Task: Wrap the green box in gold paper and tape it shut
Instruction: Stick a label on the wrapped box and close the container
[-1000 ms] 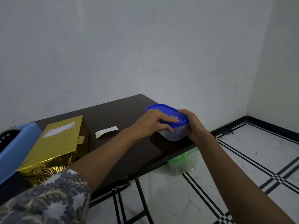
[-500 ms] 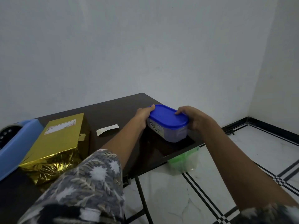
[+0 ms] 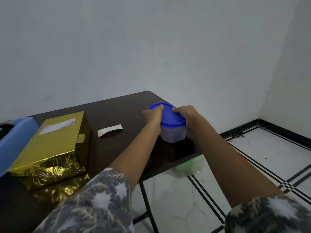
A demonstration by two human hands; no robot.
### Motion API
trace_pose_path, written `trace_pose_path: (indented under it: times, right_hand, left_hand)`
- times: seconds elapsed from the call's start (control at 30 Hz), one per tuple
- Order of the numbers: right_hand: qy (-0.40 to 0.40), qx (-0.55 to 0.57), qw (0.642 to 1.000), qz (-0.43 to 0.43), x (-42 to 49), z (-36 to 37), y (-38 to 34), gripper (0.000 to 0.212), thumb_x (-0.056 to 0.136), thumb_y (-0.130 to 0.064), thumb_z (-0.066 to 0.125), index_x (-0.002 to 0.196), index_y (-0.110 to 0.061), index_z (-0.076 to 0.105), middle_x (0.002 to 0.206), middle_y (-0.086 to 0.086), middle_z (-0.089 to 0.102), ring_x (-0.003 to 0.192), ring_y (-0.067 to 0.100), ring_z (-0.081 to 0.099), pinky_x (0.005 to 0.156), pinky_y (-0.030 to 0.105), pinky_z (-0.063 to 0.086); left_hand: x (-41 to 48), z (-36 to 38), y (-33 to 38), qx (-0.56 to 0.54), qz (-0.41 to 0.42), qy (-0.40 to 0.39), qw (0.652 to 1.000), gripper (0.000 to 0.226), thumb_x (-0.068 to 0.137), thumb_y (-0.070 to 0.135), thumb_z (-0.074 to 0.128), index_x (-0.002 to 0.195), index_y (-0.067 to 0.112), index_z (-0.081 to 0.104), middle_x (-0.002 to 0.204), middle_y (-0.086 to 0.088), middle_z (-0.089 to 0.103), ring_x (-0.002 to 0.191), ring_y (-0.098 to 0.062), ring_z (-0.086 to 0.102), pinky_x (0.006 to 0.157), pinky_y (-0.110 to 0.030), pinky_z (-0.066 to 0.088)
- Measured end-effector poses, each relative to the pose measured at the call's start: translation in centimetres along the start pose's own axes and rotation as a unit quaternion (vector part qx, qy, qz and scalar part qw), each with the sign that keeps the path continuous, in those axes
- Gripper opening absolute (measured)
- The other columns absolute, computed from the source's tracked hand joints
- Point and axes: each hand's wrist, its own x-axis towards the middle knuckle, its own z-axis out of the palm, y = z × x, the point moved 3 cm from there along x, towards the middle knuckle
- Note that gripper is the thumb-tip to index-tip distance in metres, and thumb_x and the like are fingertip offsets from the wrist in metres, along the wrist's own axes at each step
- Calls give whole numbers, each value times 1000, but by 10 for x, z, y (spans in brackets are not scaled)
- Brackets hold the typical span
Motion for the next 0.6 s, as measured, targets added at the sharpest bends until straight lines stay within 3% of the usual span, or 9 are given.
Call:
trace_pose_path:
  times: [0.07,0.17,0.37,0.5,0.6]
  right_hand:
    - [0,-16,1000,-9,2,3,1,37,87,-8,63,118,9,54,117,18,62,87,21,55,58,24,48]
    - [10,-39,999,-14,3,4,0,37,88,-12,64,118,8,54,110,15,61,86,22,55,53,22,44]
    - [-6,-52,998,-17,11,11,1,36,90,-20,61,117,3,55,119,14,61,90,21,55,71,27,48]
    - [-29,-27,999,-5,5,15,0,40,92,-31,58,119,-2,57,120,12,61,90,20,57,64,22,48]
    - [0,-44,998,-35,-5,17,-6,56,94,-50,44,118,-2,57,121,14,60,97,25,60,85,31,49]
  left_hand:
    - [-18,1,-9,6,1,-23,1000,86,77,28,72,145,11,23,134,-9,49,113,-28,55,95,-43,50]
    - [-27,0,-21,-2,6,-56,998,101,66,30,78,146,20,17,139,-11,43,118,-30,51,95,-46,49]
    - [-24,2,-17,-20,5,-18,1000,78,87,18,60,150,21,13,150,-10,31,128,-31,44,101,-47,44]
    - [-28,-2,-7,3,-3,-22,1000,80,89,19,54,151,21,3,152,-11,27,135,-32,35,106,-47,38]
    - [-44,-14,3,20,-6,-32,999,84,92,29,54,151,16,-4,156,-10,19,138,-30,31,112,-42,31]
